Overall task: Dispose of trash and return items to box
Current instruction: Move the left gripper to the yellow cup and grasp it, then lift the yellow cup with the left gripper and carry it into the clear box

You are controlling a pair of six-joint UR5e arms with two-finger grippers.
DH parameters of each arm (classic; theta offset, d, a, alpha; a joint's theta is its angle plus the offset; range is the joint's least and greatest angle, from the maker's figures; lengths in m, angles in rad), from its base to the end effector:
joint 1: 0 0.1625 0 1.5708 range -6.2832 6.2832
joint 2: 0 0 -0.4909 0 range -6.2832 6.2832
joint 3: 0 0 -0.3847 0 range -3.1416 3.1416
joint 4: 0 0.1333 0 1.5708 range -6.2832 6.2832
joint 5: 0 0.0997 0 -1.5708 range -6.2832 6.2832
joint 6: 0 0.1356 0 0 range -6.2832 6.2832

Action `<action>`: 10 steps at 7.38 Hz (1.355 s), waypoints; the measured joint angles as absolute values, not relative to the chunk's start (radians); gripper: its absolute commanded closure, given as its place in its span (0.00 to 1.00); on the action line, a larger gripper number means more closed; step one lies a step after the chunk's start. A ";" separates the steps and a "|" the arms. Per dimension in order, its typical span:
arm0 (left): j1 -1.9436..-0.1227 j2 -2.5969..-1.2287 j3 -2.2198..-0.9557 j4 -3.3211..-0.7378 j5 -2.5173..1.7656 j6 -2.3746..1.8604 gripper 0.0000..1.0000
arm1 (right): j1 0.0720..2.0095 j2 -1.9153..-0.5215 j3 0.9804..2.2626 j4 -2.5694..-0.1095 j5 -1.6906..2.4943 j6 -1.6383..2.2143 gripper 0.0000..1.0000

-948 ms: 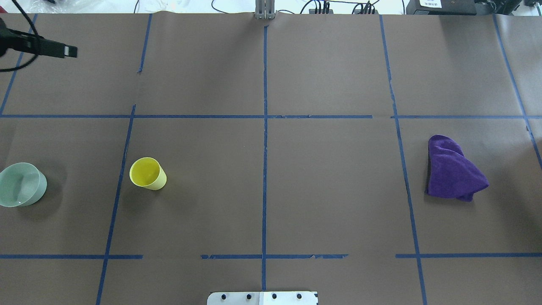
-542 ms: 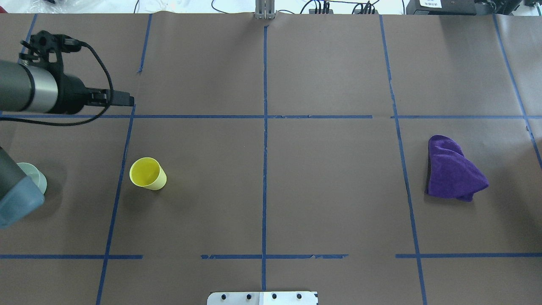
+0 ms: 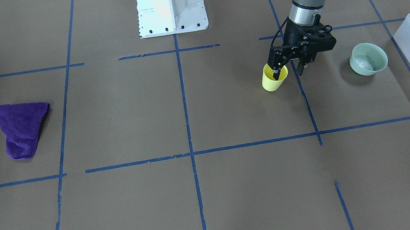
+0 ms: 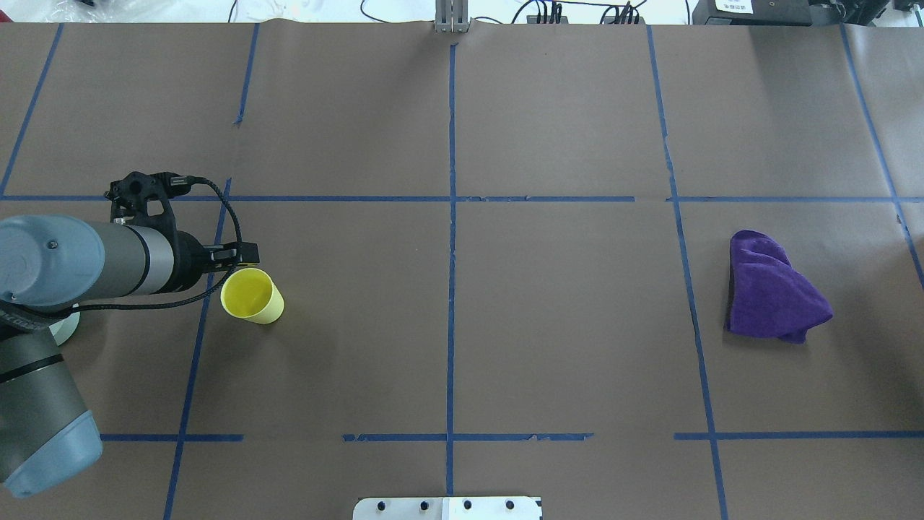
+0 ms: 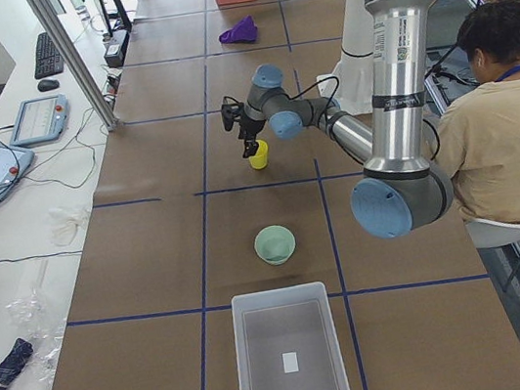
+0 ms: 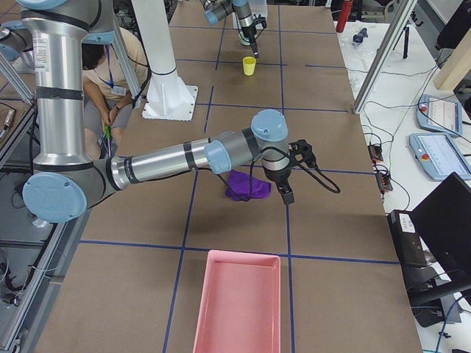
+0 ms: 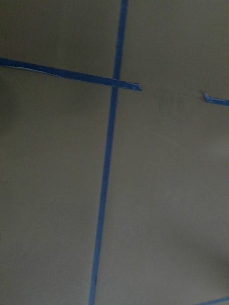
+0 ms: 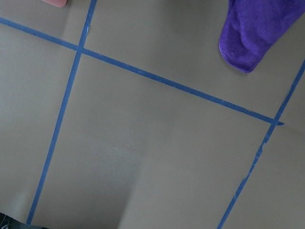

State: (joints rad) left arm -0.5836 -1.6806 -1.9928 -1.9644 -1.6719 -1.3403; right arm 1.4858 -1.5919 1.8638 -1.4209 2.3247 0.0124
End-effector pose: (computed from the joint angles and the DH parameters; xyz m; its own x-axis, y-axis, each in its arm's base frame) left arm 0.3956 -0.4046 0.4569 0.5986 -0.1229 -0.7916 0.3535 0.9272 0.1234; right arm -0.0014 -0.4933 0.5993 0.7035 -0.3298 0.6295 0.0687 0.9132 0.4016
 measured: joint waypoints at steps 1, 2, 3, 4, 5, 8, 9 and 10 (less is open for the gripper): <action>-0.567 -1.664 -1.990 -1.964 -1.666 -1.343 0.30 | 1.485 -1.595 1.864 -1.418 2.324 0.014 0.00; -0.547 -1.656 -1.986 -1.964 -1.664 -1.344 0.78 | 1.485 -1.602 1.863 -1.408 2.324 0.015 0.00; -0.526 -1.653 -1.987 -1.964 -1.664 -1.345 1.00 | 1.485 -1.614 1.863 -1.389 2.323 0.015 0.00; -0.512 -1.651 -1.990 -1.964 -1.664 -1.345 1.00 | 1.485 -1.622 1.863 -1.375 2.323 0.015 0.00; -0.510 -1.651 -1.996 -1.963 -1.666 -1.343 1.00 | 1.485 -1.627 1.862 -1.363 2.323 0.012 0.00; -0.631 -1.614 -2.054 -1.960 -1.728 -1.117 1.00 | 1.484 -1.642 1.861 -1.319 2.324 0.010 0.00; -0.740 -1.599 -2.068 -1.960 -1.806 -0.968 1.00 | 1.483 -1.646 1.861 -1.315 2.325 0.010 0.00; -0.868 -1.572 -2.073 -1.961 -1.894 -0.786 1.00 | 1.481 -1.648 1.862 -1.313 2.326 0.009 0.00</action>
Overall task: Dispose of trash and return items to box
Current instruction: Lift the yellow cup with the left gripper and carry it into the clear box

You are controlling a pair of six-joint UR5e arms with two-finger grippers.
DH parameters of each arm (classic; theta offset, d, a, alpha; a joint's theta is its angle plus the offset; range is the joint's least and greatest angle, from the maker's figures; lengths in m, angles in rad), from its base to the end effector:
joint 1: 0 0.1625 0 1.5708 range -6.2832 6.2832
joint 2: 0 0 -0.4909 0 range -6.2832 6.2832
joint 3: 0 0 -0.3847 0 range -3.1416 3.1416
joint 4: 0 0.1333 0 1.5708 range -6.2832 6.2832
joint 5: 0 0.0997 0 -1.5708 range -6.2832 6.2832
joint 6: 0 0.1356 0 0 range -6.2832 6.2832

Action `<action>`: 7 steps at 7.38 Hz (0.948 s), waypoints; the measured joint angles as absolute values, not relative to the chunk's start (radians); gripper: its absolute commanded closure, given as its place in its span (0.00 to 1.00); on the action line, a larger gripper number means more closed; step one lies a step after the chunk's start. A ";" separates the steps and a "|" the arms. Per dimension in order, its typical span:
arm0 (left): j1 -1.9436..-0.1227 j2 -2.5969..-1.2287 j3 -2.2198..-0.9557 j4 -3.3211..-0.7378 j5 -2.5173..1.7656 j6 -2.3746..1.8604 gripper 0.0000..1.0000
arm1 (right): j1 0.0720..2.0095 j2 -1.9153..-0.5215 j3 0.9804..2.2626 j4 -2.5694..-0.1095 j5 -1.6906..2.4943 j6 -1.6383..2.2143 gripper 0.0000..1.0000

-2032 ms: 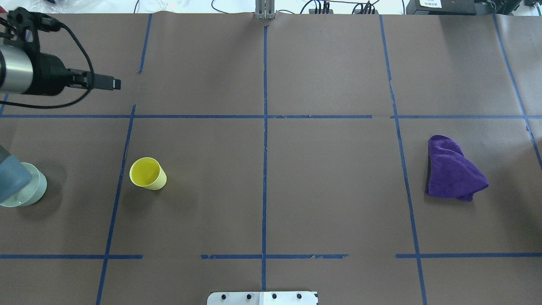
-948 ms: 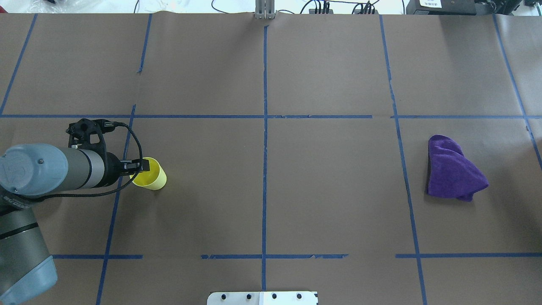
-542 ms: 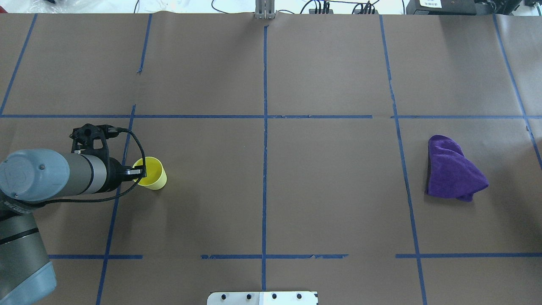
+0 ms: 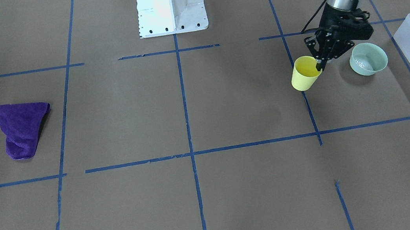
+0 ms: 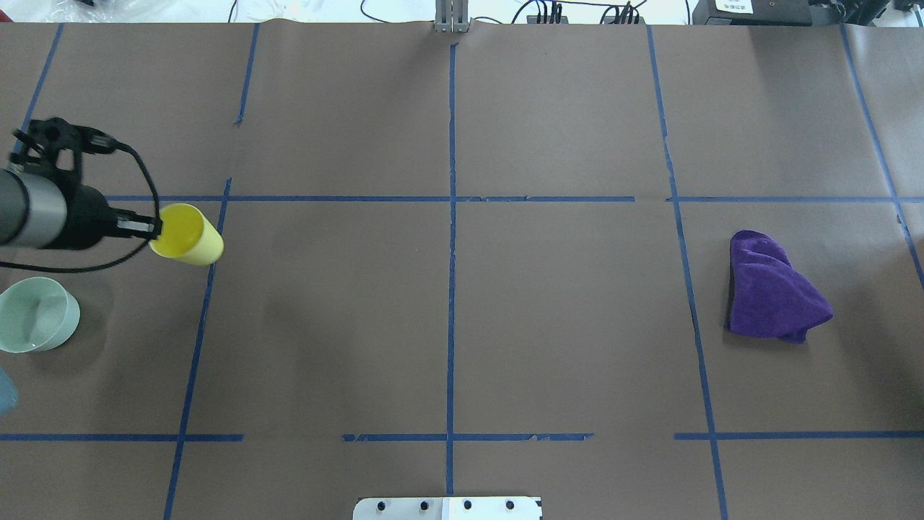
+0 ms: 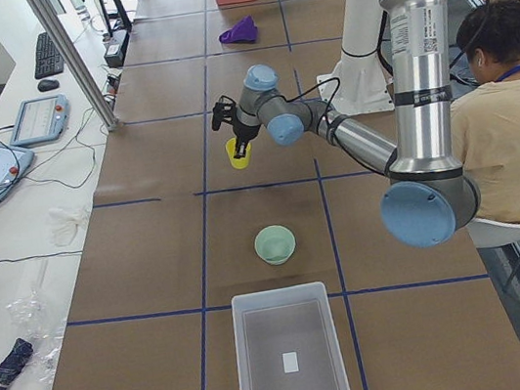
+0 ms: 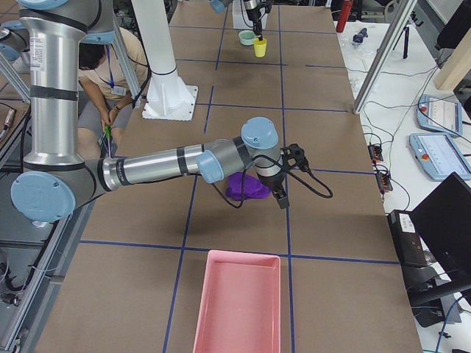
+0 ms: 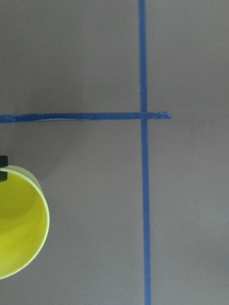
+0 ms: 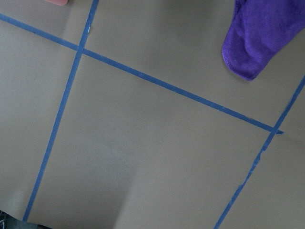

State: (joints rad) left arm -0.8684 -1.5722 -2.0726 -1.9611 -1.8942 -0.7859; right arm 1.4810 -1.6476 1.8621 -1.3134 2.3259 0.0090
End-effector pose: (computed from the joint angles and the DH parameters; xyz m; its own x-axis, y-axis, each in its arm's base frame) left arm 0.2544 -0.4402 0.4708 0.6849 0.2281 -0.6921 0.1127 0.9052 0.4099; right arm -0.0021 -0.4736 0.6127 0.6980 -0.3676 0.6145 0.0736 0.8905 0.4491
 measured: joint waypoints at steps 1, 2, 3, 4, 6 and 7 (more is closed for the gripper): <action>-1.005 -1.526 -2.069 -1.963 -1.980 -0.569 1.00 | 1.475 -1.647 1.864 -1.312 2.327 0.010 0.00; -1.131 -1.473 -2.047 -1.966 -2.052 -0.338 1.00 | 1.467 -1.644 1.868 -1.312 2.328 0.013 0.00; -1.259 -1.435 -1.990 -1.970 -2.106 -0.104 1.00 | 1.461 -1.642 1.869 -1.312 2.327 0.016 0.00; -1.385 -1.417 -1.911 -1.973 -2.138 0.104 1.00 | 1.459 -1.640 1.869 -1.312 2.327 0.017 0.00; -1.567 -1.401 -1.766 -1.981 -2.162 0.401 1.00 | 1.458 -1.638 1.870 -1.312 2.327 0.017 0.00; -1.606 -1.379 -1.716 -2.018 -2.165 0.463 1.00 | 1.457 -1.637 1.869 -1.312 2.327 0.017 0.00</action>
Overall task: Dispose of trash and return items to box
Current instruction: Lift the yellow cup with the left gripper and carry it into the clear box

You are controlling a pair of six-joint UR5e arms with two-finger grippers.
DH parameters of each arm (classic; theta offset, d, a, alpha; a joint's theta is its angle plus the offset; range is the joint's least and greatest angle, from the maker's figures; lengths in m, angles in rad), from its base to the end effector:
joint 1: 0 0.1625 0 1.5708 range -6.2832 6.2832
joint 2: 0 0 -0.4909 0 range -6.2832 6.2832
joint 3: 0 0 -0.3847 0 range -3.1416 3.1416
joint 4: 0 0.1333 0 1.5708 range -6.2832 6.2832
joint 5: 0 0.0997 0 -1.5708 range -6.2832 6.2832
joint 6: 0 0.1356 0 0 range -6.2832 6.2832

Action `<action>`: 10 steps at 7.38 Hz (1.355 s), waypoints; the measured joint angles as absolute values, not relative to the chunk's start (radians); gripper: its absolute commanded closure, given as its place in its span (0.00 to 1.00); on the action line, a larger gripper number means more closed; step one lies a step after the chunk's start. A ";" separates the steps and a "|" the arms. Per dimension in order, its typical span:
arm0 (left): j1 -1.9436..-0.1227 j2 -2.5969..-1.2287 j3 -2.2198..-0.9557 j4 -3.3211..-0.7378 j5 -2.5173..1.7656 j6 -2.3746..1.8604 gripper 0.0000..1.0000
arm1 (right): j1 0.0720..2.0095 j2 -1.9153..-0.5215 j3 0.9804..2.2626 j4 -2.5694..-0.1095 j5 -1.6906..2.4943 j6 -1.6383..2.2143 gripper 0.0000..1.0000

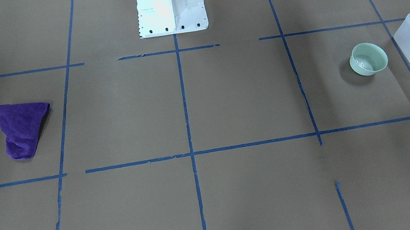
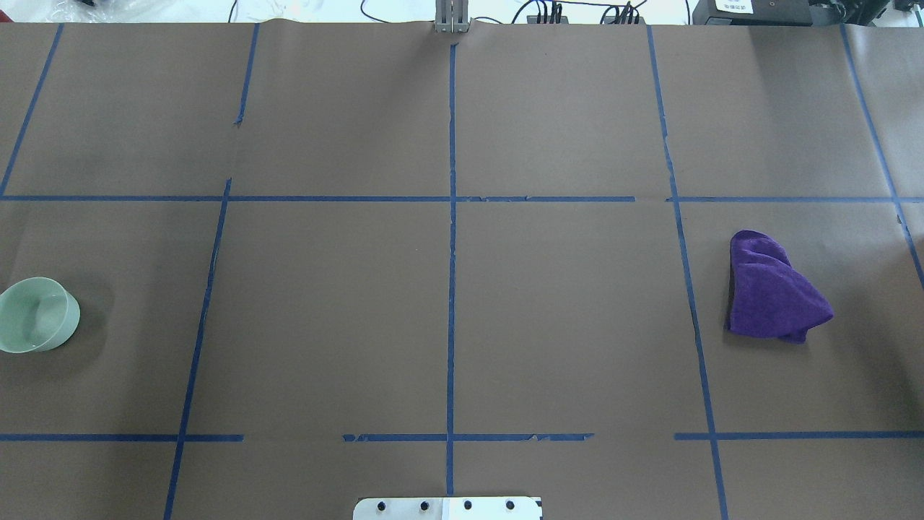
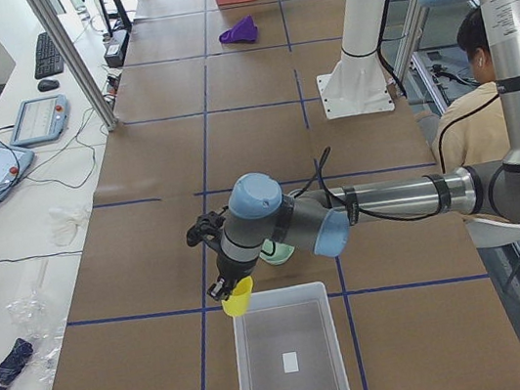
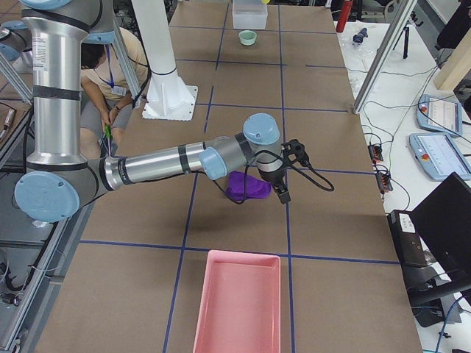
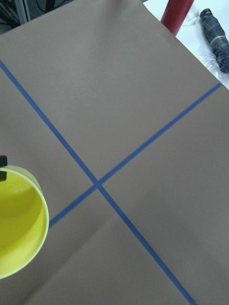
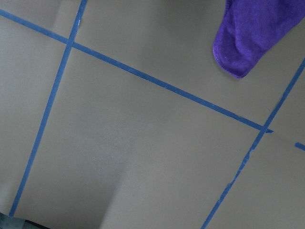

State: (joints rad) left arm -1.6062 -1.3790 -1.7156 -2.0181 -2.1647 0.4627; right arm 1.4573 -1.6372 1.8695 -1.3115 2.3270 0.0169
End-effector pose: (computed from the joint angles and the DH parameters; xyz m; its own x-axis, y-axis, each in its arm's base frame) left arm -0.0725 -0.4240 0.7271 0.7626 0.5796 -0.2872 -0.3440 0.7394 0.5788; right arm -0.0139 -0.4777 0.6037 0.6877 -0.3893 0.6128 0.0882 0.8826 0.4617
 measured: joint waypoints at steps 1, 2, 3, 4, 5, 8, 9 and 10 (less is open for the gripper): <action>-1.622 -1.343 -1.675 -2.101 -2.167 0.455 1.00 | 1.457 -1.636 1.869 -1.312 2.327 0.017 0.00; -1.626 -1.300 -1.639 -2.219 -2.185 0.380 1.00 | 1.456 -1.636 1.869 -1.312 2.327 0.017 0.00; -1.623 -1.258 -1.605 -2.351 -2.216 0.280 1.00 | 1.455 -1.636 1.869 -1.312 2.327 0.017 0.00; -1.609 -1.230 -1.580 -2.439 -2.252 0.218 1.00 | 1.455 -1.637 1.868 -1.312 2.327 0.017 0.00; -1.580 -1.217 -1.560 -2.477 -2.290 0.192 1.00 | 1.454 -1.637 1.868 -1.312 2.327 0.017 0.00; -1.518 -1.197 -1.489 -2.503 -2.325 0.222 1.00 | 1.454 -1.637 1.868 -1.312 2.326 0.017 0.00; -1.513 -1.190 -1.477 -2.503 -2.341 0.245 1.00 | 1.454 -1.637 1.867 -1.312 2.326 0.016 0.00; -1.505 -1.187 -1.472 -2.503 -2.367 0.256 0.95 | 1.453 -1.637 1.867 -1.312 2.326 0.016 0.00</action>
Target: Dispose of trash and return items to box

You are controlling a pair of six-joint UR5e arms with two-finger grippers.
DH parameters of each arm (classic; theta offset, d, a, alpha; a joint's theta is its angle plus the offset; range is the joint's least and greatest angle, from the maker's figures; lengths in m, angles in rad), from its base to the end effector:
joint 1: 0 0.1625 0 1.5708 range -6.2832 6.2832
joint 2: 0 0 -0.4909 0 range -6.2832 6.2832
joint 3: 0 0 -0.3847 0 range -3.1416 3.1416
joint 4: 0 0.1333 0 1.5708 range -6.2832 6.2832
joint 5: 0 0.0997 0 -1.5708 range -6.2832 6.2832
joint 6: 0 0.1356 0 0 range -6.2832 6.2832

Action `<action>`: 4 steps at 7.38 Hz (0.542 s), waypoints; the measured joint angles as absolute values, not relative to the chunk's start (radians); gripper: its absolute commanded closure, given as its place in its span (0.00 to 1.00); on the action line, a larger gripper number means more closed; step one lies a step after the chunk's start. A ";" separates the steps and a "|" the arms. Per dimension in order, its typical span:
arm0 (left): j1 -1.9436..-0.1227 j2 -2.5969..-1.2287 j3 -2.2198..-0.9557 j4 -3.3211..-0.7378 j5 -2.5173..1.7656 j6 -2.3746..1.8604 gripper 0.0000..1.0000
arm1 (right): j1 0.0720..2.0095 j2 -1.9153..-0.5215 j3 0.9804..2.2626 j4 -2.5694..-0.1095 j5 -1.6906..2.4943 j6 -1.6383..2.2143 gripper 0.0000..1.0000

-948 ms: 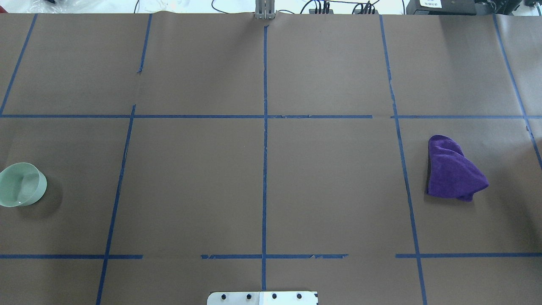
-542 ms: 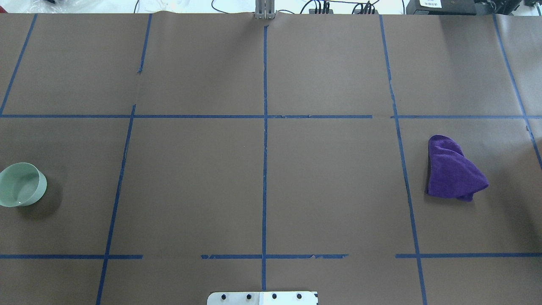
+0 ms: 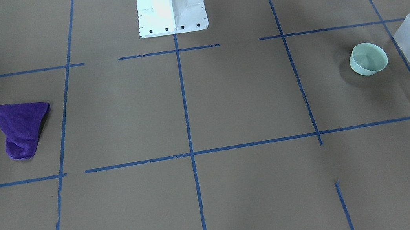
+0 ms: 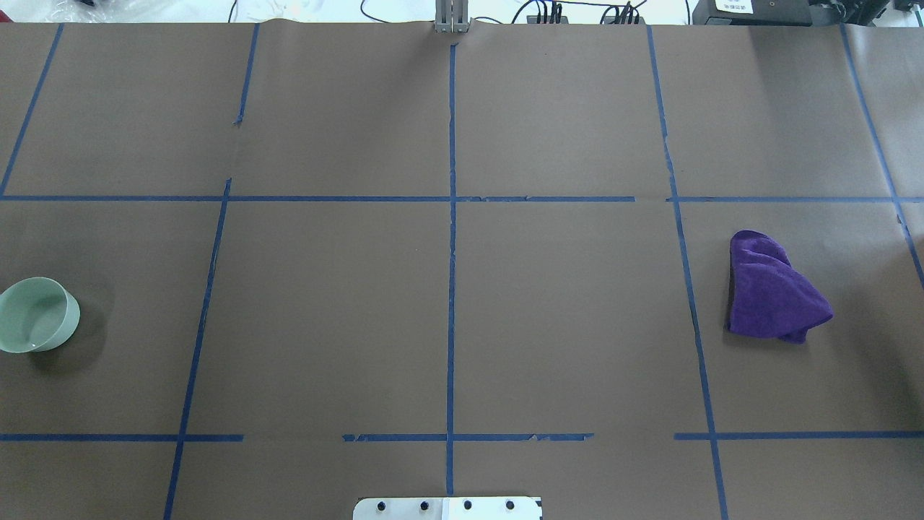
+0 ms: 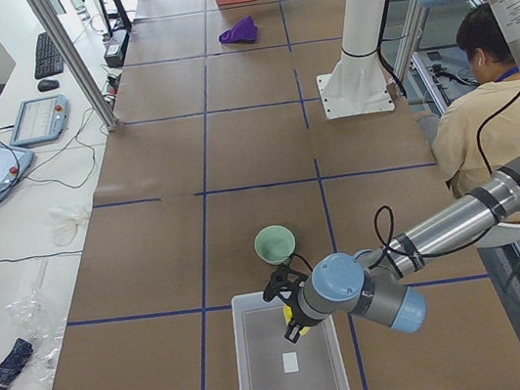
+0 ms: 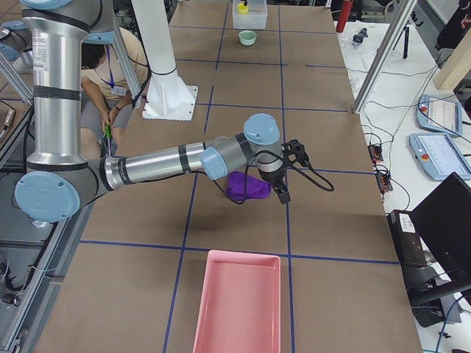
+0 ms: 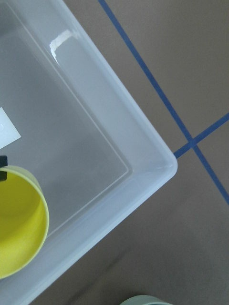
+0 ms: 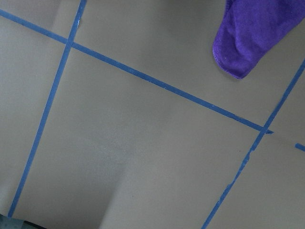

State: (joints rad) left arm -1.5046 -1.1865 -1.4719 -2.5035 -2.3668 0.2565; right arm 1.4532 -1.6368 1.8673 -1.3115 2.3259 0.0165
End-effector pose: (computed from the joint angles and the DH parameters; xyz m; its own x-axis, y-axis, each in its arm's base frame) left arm -0.0173 -0.2894 0.8384 0.6402 0.5724 -0.5123 -0.2295 0.7789 0.5836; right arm -0.0158 -0.4780 0.6047 0.6870 -0.3911 0.6125 0.0922 0.8829 0.4604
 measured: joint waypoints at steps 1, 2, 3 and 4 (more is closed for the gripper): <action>-1.493 -1.185 -1.470 -2.503 -2.382 0.260 0.78 | 1.452 -1.637 1.868 -1.312 2.327 0.017 0.00; -1.482 -1.185 -1.469 -2.503 -2.388 0.261 0.68 | 1.450 -1.637 1.868 -1.312 2.327 0.017 0.00; -1.473 -1.184 -1.469 -2.504 -2.390 0.261 0.68 | 1.449 -1.637 1.868 -1.312 2.326 0.017 0.00; -1.466 -1.184 -1.469 -2.504 -2.391 0.262 0.68 | 1.446 -1.637 1.868 -1.312 2.326 0.017 0.00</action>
